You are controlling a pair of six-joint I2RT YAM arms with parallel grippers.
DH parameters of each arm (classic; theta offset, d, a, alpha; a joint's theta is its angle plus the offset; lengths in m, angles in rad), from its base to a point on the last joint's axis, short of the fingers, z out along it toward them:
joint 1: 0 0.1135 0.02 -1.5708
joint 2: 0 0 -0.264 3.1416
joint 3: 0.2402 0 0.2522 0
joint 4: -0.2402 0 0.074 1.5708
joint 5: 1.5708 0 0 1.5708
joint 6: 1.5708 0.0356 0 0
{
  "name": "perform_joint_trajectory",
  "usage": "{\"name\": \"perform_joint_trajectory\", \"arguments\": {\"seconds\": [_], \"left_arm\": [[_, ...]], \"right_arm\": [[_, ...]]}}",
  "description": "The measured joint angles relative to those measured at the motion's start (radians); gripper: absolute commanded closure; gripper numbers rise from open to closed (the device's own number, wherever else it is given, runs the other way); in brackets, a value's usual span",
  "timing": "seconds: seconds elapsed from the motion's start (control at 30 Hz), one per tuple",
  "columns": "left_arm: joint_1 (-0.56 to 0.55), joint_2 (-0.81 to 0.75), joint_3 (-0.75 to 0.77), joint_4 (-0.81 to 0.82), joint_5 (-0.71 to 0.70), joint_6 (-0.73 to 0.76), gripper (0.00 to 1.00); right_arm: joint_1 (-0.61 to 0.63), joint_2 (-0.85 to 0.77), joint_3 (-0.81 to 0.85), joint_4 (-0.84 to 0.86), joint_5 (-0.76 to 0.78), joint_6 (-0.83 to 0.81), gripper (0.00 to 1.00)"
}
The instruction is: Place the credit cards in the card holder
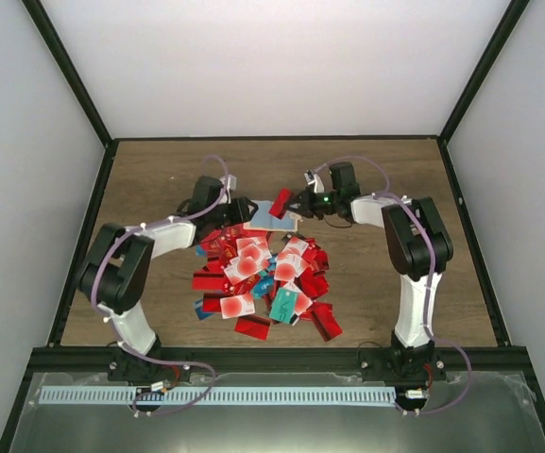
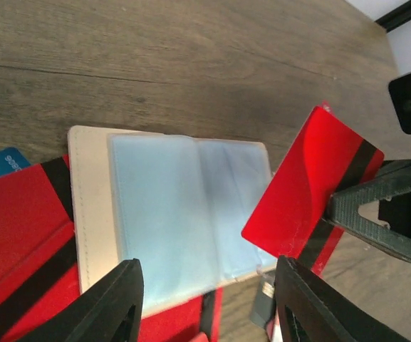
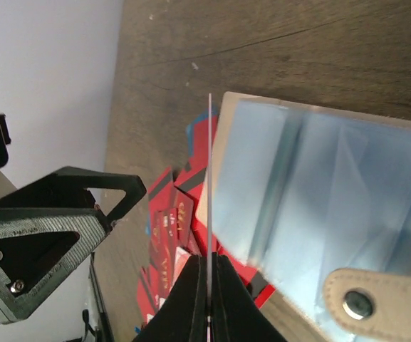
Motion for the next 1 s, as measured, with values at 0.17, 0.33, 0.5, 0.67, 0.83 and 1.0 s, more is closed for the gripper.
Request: {"name": "perform_joint_trajectory", "arguments": {"seconds": [0.17, 0.33, 0.5, 0.67, 0.83, 1.0], "left_arm": [[0.026, 0.093, 0.085, -0.057, 0.026, 0.044, 0.55], [0.034, 0.141, 0.138, -0.110, 0.015, 0.086, 0.58], [0.039, 0.174, 0.164, -0.138, 0.013, 0.112, 0.60], [0.042, 0.205, 0.170, -0.162, 0.014, 0.127, 0.61], [0.044, 0.212, 0.174, -0.174, 0.014, 0.133, 0.62], [0.044, 0.226, 0.179, -0.175, 0.016, 0.137, 0.64]], "right_arm": [[0.000, 0.061, 0.060, -0.074, -0.003, -0.044, 0.99], [0.000, 0.107, 0.089, -0.111, -0.007, -0.063, 0.99], [-0.001, 0.117, 0.090, -0.121, -0.005, -0.072, 0.99], [-0.001, 0.117, 0.091, -0.118, -0.008, -0.071, 0.99], [-0.001, 0.117, 0.091, -0.113, -0.010, -0.071, 0.99], [-0.001, 0.118, 0.091, -0.110, -0.010, -0.066, 0.99]]}}
